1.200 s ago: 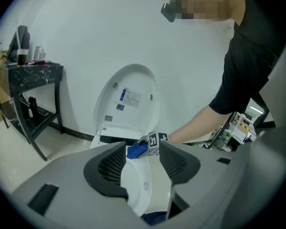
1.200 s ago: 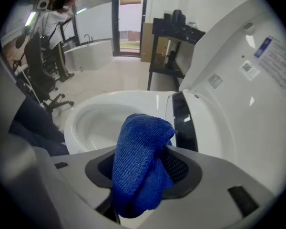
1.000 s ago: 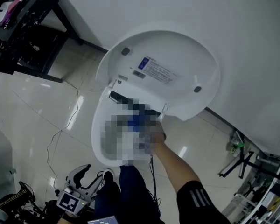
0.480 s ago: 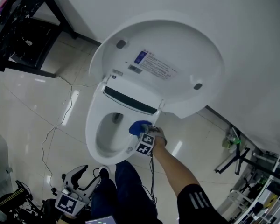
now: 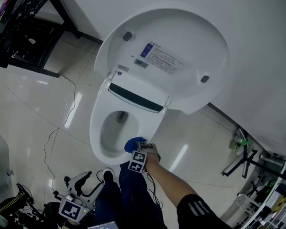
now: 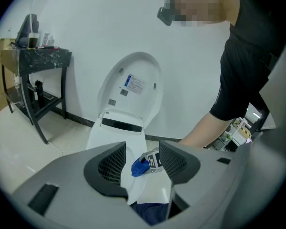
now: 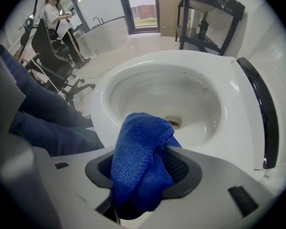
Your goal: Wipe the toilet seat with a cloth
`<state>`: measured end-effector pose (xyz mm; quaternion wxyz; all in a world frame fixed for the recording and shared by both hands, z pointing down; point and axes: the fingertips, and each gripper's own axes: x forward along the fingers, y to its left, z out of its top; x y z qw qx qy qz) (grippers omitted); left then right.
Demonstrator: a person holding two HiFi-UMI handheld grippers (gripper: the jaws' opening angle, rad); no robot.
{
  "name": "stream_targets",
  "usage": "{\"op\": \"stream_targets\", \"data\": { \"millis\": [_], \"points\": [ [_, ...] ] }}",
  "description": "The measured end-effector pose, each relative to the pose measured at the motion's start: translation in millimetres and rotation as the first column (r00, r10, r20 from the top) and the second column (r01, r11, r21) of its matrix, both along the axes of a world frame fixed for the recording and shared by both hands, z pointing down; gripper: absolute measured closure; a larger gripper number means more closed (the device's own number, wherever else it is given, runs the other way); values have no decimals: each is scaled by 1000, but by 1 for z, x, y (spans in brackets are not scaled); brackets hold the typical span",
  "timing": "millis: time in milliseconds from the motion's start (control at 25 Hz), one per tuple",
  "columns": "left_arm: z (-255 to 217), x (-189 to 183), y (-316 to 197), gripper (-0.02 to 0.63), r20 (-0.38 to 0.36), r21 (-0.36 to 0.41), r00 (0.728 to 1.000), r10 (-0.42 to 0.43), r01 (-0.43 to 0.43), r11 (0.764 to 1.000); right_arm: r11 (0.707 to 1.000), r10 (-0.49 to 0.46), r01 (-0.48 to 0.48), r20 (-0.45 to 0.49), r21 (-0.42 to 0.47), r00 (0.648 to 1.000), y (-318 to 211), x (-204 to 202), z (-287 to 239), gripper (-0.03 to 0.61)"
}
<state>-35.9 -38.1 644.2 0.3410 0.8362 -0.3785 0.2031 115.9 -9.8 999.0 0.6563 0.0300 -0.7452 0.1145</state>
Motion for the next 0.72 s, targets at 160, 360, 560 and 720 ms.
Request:
{"op": "stream_targets", "data": {
  "millis": [160,360,560,720],
  "points": [
    [0,-8,15,388,2,-9,1000,-22,22,1000,999,23,-21,45,-41,999,27,-28,0,337],
    [4,-15,28,388,2,-14,999,-37,37,999,990,47,-32,112,-135,993,71,-78,1,336],
    [-1,-19,34,387,-5,-1,999,-43,43,999,958,171,-129,151,-257,974,86,-99,3,336],
    [-9,-28,38,388,2,26,998,-55,55,998,943,264,-209,199,-259,944,69,-92,-9,336]
  ]
}}
